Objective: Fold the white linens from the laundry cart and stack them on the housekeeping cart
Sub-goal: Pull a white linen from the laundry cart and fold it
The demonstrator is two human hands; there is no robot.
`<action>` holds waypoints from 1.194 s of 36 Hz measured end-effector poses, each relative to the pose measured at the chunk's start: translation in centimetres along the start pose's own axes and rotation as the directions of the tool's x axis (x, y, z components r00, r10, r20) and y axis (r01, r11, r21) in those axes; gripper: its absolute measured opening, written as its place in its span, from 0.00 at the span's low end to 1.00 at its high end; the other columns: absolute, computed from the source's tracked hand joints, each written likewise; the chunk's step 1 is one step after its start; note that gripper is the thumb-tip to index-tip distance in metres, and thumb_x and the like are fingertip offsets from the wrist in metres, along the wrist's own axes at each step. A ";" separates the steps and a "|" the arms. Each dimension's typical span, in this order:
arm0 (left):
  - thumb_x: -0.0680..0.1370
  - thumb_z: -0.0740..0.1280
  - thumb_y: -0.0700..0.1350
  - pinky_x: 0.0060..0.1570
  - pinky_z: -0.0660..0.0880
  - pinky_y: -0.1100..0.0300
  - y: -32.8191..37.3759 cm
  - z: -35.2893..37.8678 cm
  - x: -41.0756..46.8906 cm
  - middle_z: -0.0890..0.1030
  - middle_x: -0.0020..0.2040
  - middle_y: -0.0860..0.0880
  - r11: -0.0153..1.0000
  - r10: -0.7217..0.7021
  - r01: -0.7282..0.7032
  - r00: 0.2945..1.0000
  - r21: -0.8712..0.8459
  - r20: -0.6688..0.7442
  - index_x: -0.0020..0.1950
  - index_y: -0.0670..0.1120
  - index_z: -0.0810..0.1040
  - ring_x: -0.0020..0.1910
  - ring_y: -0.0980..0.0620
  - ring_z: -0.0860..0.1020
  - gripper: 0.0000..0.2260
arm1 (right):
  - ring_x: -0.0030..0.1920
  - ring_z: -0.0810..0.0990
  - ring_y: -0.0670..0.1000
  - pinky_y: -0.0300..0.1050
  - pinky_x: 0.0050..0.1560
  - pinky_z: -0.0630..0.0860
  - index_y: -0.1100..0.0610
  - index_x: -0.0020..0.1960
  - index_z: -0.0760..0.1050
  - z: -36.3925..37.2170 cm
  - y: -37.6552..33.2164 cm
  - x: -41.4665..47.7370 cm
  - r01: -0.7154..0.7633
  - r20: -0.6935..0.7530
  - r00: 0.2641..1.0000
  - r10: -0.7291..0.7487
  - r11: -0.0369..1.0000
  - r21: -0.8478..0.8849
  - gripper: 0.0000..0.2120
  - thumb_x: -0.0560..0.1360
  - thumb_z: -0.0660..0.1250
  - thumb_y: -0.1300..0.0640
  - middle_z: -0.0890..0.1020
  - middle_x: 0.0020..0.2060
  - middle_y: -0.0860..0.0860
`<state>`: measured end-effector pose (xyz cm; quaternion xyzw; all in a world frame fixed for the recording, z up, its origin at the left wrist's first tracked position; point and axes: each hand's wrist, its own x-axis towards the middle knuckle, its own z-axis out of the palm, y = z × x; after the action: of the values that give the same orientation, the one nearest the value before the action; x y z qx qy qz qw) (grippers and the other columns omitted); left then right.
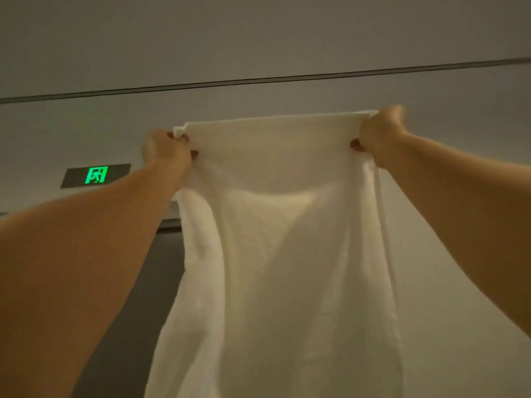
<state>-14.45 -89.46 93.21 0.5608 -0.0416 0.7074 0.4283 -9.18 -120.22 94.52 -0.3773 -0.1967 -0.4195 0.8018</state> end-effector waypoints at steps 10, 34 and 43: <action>0.80 0.62 0.49 0.54 0.78 0.50 -1.8 -0.2 -0.7 0.81 0.44 0.51 0.993 -0.022 0.031 0.997 -0.114 0.077 0.50 0.50 0.73 0.45 0.50 0.82 0.03 | 0.52 0.80 0.57 0.51 0.58 0.78 0.57 0.44 0.70 -0.8 2.5 -0.4 -0.108 -0.042 0.993 0.106 0.993 -0.038 0.12 0.78 0.51 0.53 0.77 0.44 0.52; 0.80 0.65 0.44 0.50 0.81 0.51 -18.9 9.6 -4.5 0.80 0.55 0.41 0.972 -0.145 0.190 0.948 -0.139 0.284 0.57 0.39 0.76 0.45 0.47 0.83 0.10 | 0.53 0.79 0.59 0.53 0.48 0.82 0.57 0.65 0.71 -5.0 19.5 4.5 0.185 0.127 0.982 -0.138 0.823 -0.537 0.22 0.72 0.67 0.66 0.76 0.57 0.56; 0.81 0.62 0.42 0.50 0.80 0.52 -39.4 17.0 -10.9 0.77 0.45 0.49 0.921 -0.302 0.377 0.849 -0.097 0.433 0.42 0.48 0.70 0.41 0.51 0.83 0.08 | 0.53 0.80 0.59 0.54 0.47 0.82 0.58 0.58 0.74 -7.1 39.7 4.9 0.055 0.044 0.998 -0.034 0.713 -0.699 0.11 0.76 0.63 0.60 0.77 0.53 0.56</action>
<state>24.25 -79.91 73.80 0.6542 -0.0935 0.4799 0.5771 26.22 -113.80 75.57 -0.6535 -0.0436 -0.4768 0.5863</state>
